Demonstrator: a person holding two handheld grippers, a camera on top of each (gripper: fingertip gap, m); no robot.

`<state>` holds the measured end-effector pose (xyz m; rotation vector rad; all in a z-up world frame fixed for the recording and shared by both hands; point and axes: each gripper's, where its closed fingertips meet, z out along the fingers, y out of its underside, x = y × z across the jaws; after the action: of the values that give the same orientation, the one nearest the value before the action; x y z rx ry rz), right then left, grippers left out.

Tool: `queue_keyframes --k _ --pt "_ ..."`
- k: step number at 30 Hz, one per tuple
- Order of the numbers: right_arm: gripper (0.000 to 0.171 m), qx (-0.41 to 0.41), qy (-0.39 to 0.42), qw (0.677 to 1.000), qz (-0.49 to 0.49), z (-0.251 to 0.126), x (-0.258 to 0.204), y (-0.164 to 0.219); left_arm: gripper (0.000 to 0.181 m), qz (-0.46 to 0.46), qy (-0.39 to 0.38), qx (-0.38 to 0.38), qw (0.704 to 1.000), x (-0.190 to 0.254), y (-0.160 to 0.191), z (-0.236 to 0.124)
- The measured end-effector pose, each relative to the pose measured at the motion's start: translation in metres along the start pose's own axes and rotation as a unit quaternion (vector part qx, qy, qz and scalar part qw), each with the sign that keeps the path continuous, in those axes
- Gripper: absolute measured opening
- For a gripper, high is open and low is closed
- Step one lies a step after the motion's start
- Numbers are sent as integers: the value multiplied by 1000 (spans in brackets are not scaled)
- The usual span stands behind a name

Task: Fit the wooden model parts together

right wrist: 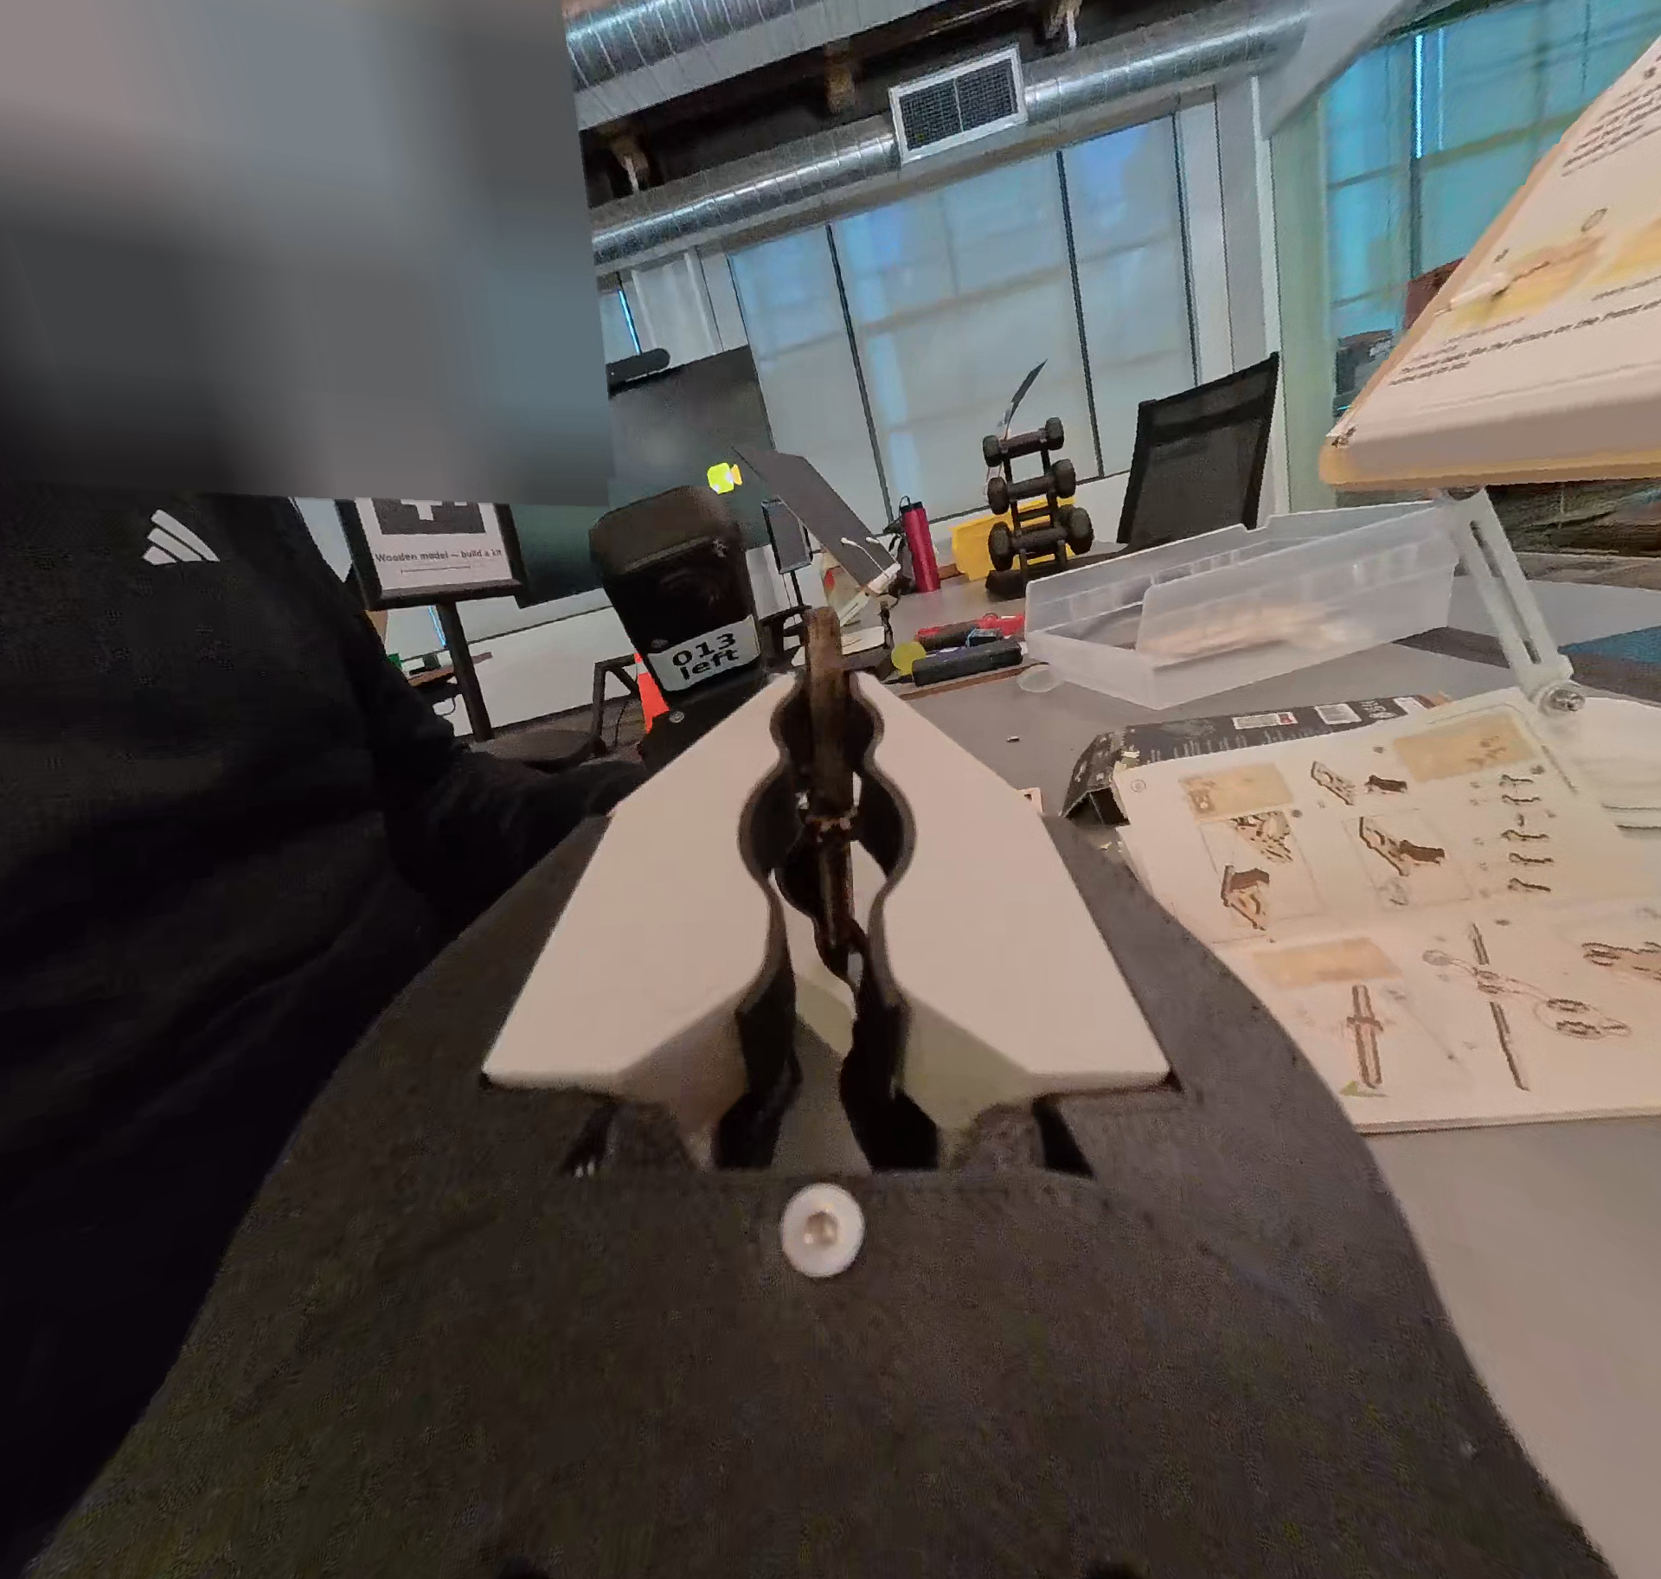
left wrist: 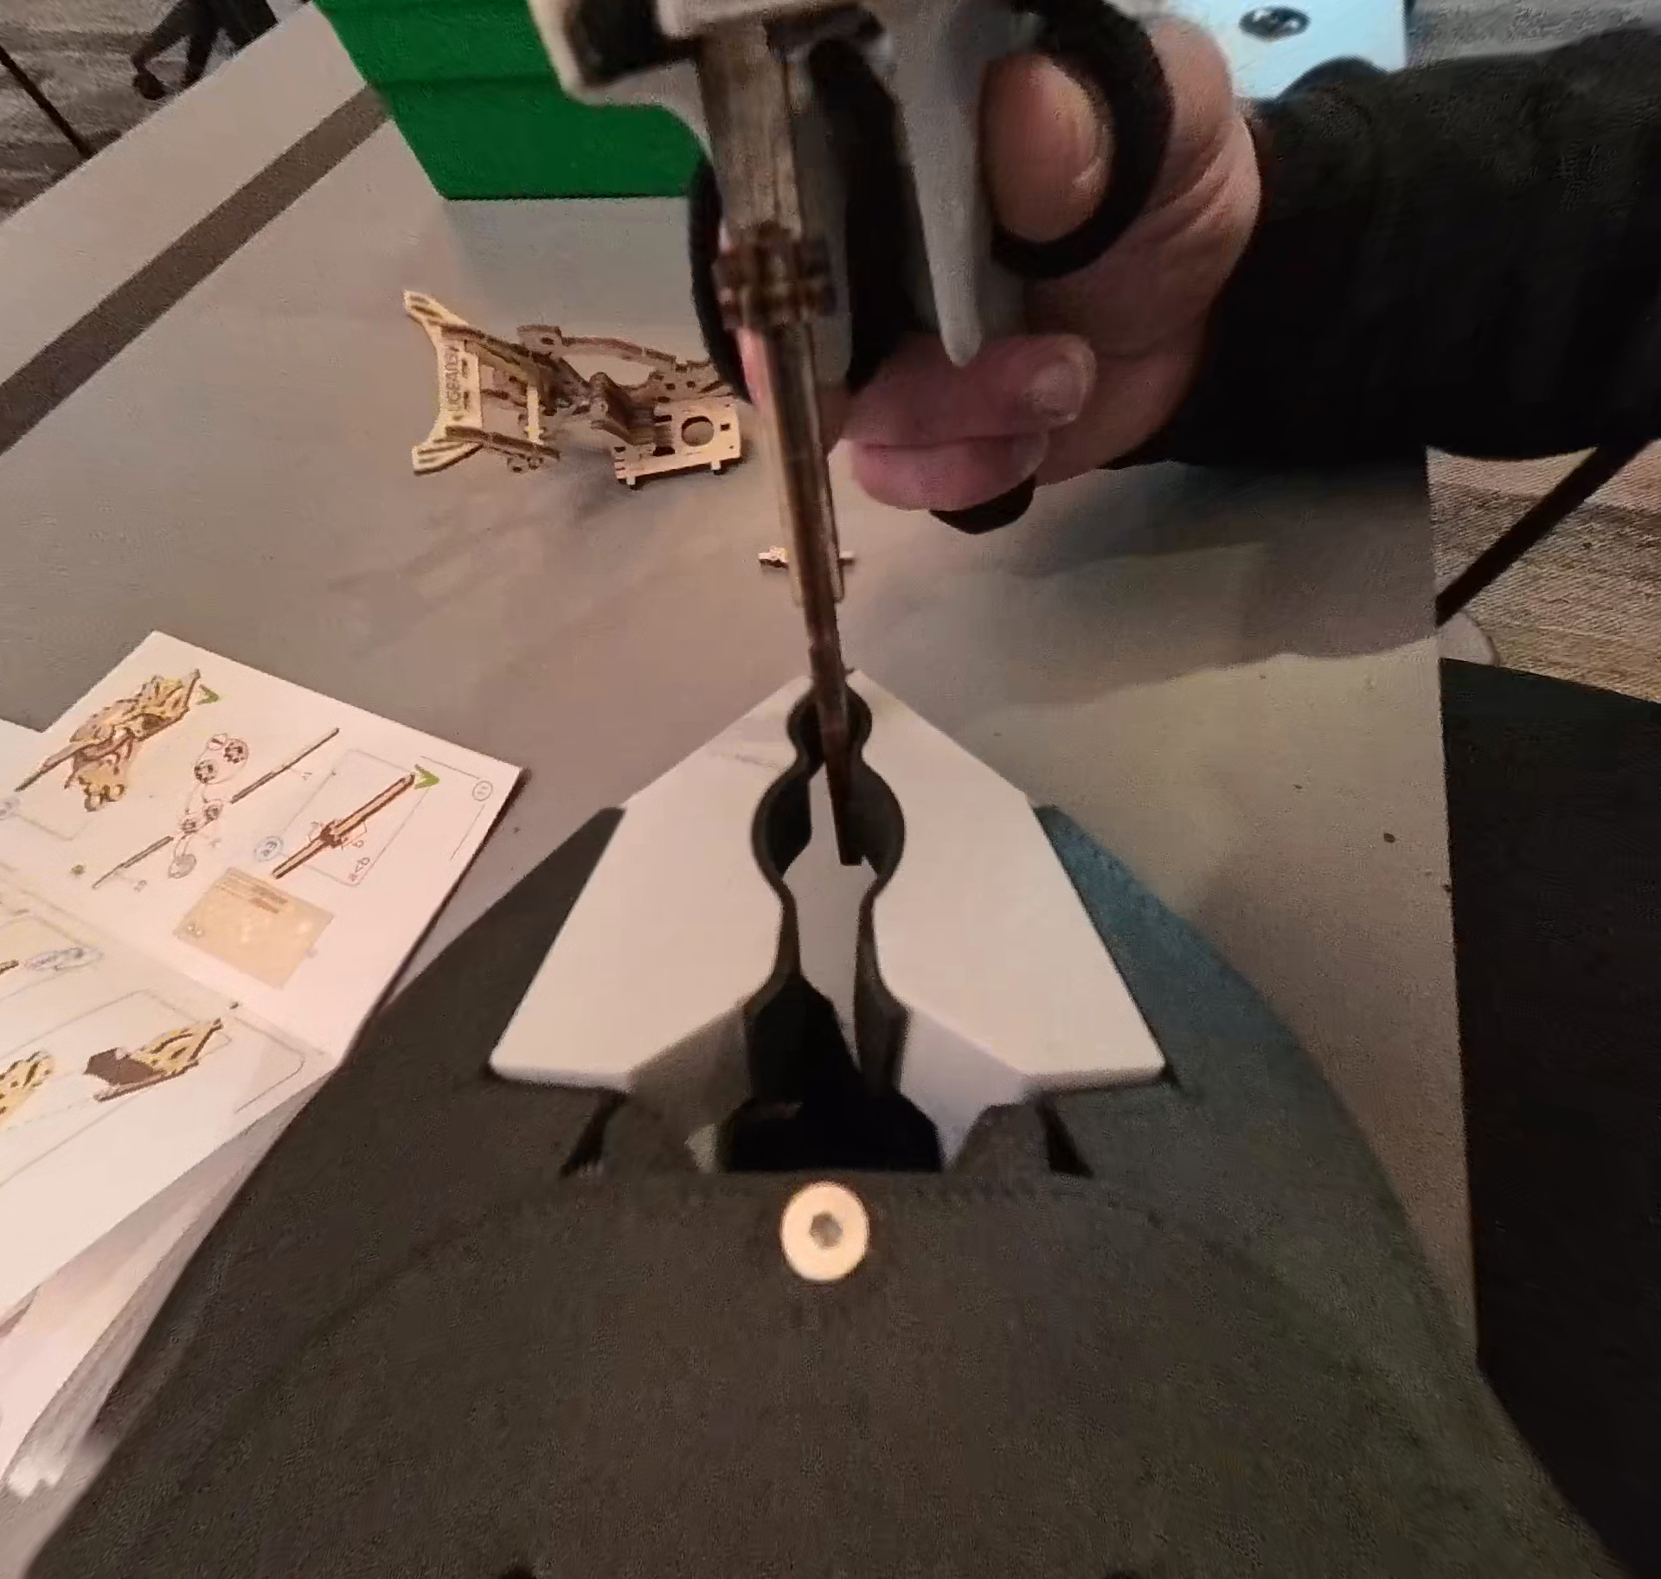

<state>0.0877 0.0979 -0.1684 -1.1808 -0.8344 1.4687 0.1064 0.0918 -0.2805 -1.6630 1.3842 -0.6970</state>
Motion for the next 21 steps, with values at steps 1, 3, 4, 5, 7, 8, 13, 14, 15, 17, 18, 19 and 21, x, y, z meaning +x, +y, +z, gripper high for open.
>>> queue_keyframes --k 1,3,4,5,7,8,13,14,15,17,18,19,21 --pt "4 7 2 1000 6 -3 2 -1 0 5 -10 1 1000 -3 -1 -2" --pt "4 13 8 1000 13 -10 6 0 0 8 -12 -6 1000 -5 -1 -6" --pt "4 14 11 1000 16 -12 7 1 0 16 -24 -11 1000 -7 -1 -8" --pt "4 8 16 1000 14 -14 7 3 0 27 -32 -19 999 -8 -2 -6" --pt "7 -21 29 999 -1 -19 8 9 0 59 -63 -49 995 -13 4 -5" --pt "14 -34 36 999 -9 -22 7 10 0 76 -75 -64 992 -15 6 -6" --pt "29 -219 108 957 -157 -47 2 25 0 152 -87 -145 974 -15 25 -9" --pt "29 -284 115 931 -197 -50 1 36 0 168 -87 -159 969 -14 28 -8" --pt "29 -342 116 904 -230 -53 0 48 0 176 -82 -168 966 -13 31 -7" --pt "29 -437 125 845 -282 -56 6 74 0 194 -73 -178 962 -8 34 -3" --pt "29 -462 131 822 -306 -57 10 84 0 200 -70 -184 960 -7 37 -2" --pt "29 -471 130 812 -320 -56 12 90 0 206 -62 -188 958 -4 40 0" --pt "29 -472 126 819 -303 -55 15 101 0 219 -48 -182 957 2 41 2"
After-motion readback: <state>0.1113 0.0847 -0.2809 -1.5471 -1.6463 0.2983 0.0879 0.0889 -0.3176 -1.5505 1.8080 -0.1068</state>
